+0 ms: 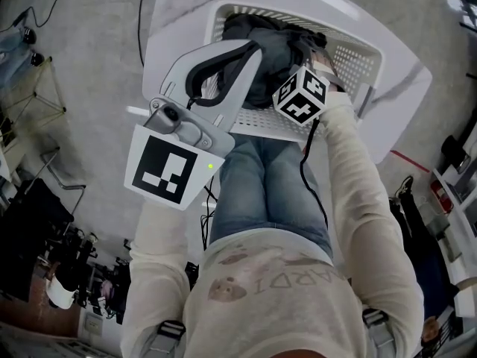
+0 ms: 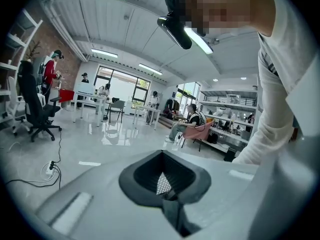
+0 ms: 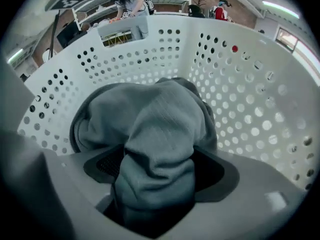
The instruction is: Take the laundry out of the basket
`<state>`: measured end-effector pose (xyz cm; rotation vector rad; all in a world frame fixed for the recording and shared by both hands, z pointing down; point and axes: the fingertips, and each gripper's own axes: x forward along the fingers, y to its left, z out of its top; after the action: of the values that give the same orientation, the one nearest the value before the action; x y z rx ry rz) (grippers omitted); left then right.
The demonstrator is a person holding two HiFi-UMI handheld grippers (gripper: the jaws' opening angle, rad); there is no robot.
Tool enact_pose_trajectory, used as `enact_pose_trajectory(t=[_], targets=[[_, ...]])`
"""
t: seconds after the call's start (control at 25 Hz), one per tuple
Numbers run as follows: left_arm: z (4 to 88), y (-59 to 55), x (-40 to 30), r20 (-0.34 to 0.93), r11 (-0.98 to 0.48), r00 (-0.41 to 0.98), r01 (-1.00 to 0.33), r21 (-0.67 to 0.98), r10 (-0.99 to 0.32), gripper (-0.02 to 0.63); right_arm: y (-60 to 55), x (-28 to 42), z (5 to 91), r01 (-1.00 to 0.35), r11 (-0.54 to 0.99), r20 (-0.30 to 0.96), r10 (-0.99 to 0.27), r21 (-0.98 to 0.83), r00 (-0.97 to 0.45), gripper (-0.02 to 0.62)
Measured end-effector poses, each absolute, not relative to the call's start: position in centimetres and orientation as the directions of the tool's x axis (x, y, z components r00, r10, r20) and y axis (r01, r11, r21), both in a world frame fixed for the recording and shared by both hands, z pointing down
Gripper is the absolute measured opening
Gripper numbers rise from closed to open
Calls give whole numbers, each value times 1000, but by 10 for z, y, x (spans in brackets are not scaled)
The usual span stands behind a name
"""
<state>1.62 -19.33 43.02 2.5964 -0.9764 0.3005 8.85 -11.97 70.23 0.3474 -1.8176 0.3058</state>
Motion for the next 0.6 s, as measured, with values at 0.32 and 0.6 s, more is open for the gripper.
enact_pose_trajectory(t=[0.32,0.6], targets=[[445,-194,15,330,-712,751,-654,255,-572,1,-121,85,754,-353,934,985,-8,-54,-172,488],[447,-195,12,328,-705,748,-659,261,-577,1,-125,83,757,-367,927,992,35,-77,-120,488]])
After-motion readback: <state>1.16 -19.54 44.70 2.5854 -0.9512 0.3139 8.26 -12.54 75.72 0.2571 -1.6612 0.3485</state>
